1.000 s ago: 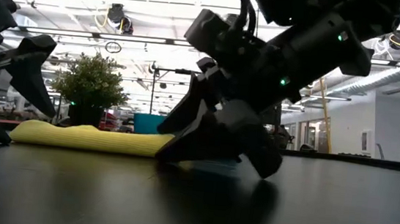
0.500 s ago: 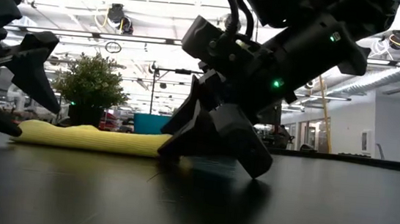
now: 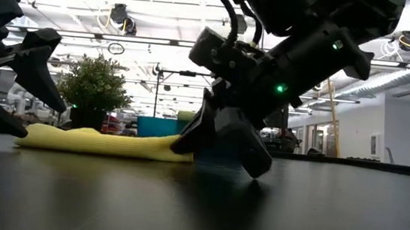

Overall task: Fold microfiber towels
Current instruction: Put the yellow microfiber towel into the blue bin

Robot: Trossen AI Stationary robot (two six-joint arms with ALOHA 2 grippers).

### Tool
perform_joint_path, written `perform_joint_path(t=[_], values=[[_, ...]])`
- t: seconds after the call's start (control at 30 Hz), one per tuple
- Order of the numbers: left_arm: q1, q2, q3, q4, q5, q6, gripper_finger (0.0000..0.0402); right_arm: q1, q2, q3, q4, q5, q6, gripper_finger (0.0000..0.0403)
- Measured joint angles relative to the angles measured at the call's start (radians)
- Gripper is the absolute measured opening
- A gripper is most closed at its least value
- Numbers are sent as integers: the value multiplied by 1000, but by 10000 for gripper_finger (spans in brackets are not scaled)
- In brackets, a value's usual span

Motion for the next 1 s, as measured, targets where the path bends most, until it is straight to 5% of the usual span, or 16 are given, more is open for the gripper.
perform_joint_path(t=[1.0], values=[[1, 0, 0, -102, -42, -82, 260, -73, -69, 2, 131, -62, 150, 1]])
